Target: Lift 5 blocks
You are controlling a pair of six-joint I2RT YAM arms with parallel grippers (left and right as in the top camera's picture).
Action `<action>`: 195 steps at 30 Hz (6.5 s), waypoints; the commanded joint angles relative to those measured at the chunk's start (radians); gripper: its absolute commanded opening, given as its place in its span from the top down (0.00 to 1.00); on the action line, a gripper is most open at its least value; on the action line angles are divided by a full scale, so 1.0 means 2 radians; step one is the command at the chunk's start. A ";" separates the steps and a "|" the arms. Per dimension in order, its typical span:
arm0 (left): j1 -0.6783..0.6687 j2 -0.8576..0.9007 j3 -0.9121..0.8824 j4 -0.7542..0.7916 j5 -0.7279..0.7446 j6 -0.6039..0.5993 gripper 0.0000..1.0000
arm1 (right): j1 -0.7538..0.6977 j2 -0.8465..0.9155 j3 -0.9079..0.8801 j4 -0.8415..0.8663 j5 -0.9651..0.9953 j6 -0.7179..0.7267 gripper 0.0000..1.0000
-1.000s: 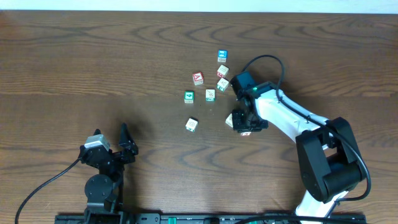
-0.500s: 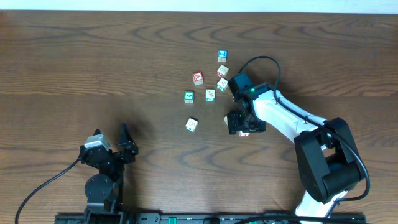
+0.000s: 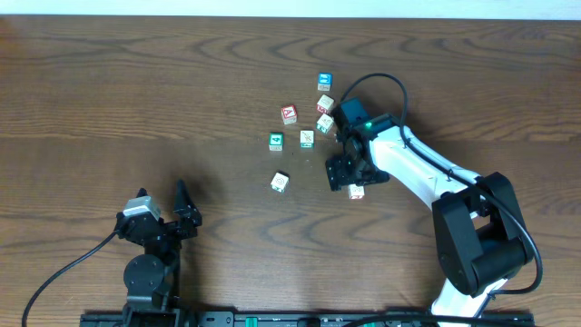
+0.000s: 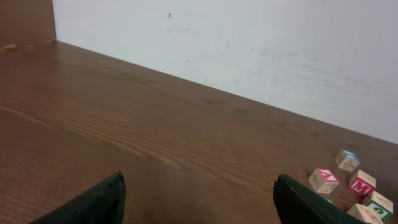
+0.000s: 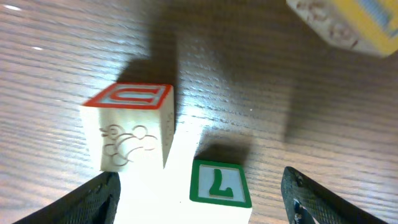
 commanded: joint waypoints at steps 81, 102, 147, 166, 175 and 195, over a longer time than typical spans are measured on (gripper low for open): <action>0.002 -0.002 -0.009 -0.021 -0.003 -0.001 0.23 | 0.036 0.060 0.042 0.084 0.061 0.020 0.99; 0.002 -0.002 -0.009 -0.021 -0.003 -0.001 0.23 | 0.036 0.060 0.042 0.032 0.068 0.100 0.99; 0.002 -0.002 -0.009 -0.021 -0.003 -0.001 0.23 | -0.024 0.060 0.044 0.152 0.062 -0.031 0.48; 0.002 -0.002 -0.009 -0.021 -0.003 -0.001 0.24 | -0.053 0.060 0.105 0.162 0.068 -0.057 0.04; 0.002 -0.002 -0.009 -0.021 -0.003 -0.001 0.23 | -0.078 0.060 0.163 0.032 0.125 0.109 0.11; 0.002 -0.002 -0.009 -0.021 -0.003 -0.001 0.24 | -0.104 0.080 0.154 -0.009 0.098 0.168 0.38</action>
